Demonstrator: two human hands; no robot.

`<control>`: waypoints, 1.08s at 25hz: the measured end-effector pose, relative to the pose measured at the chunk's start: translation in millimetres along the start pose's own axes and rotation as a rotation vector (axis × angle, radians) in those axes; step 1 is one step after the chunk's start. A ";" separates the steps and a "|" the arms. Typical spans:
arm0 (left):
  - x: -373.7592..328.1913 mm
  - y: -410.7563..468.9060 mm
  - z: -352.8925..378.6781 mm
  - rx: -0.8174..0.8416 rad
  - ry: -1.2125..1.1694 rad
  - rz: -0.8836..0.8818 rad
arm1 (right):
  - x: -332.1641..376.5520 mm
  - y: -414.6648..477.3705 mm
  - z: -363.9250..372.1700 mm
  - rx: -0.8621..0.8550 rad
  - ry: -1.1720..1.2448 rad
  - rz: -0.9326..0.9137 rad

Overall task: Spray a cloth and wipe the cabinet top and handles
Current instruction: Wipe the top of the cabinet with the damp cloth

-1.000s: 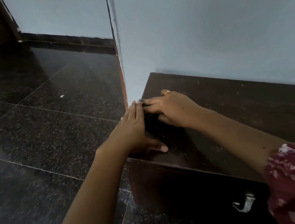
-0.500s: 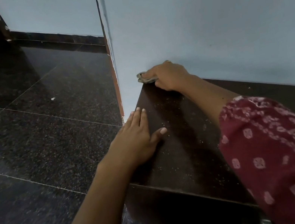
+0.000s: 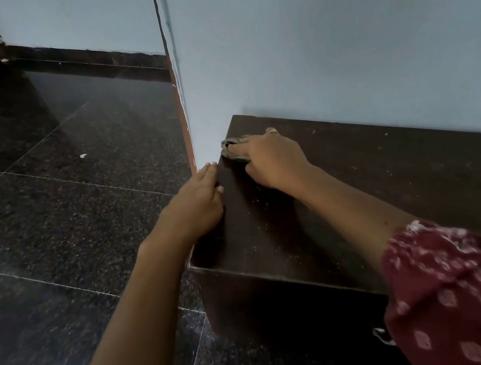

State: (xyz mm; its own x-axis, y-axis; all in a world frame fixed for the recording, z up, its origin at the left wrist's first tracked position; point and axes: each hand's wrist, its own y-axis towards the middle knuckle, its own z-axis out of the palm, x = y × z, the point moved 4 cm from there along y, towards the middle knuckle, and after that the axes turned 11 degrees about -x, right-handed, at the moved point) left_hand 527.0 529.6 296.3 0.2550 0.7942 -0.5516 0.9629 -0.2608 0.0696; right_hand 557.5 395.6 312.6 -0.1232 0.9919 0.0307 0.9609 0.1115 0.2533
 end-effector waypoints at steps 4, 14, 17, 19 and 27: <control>-5.3 -2.2 -11.7 -0.097 -0.053 0.009 | 21.5 -56.2 -16.8 -0.023 0.004 -0.117; -14.6 -12.4 12.4 0.081 0.014 0.028 | 29.5 -163.1 -48.2 0.057 -0.032 -0.449; -19.2 -13.5 19.8 0.122 0.067 0.049 | 13.4 -165.4 -54.8 0.024 -0.076 -0.443; -21.1 -10.8 21.7 0.120 0.100 0.060 | 7.9 -150.2 -49.1 0.082 -0.049 -0.381; -19.3 -1.3 23.0 0.060 0.108 0.044 | -24.9 -45.3 -19.1 -0.001 -0.100 -0.165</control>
State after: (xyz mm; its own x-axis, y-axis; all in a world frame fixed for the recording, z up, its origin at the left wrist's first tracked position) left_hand 518.8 502.0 287.8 0.3079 0.8350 -0.4561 0.9444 -0.3263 0.0402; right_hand 512.4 364.7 318.8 -0.2540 0.9612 -0.1076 0.9293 0.2734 0.2483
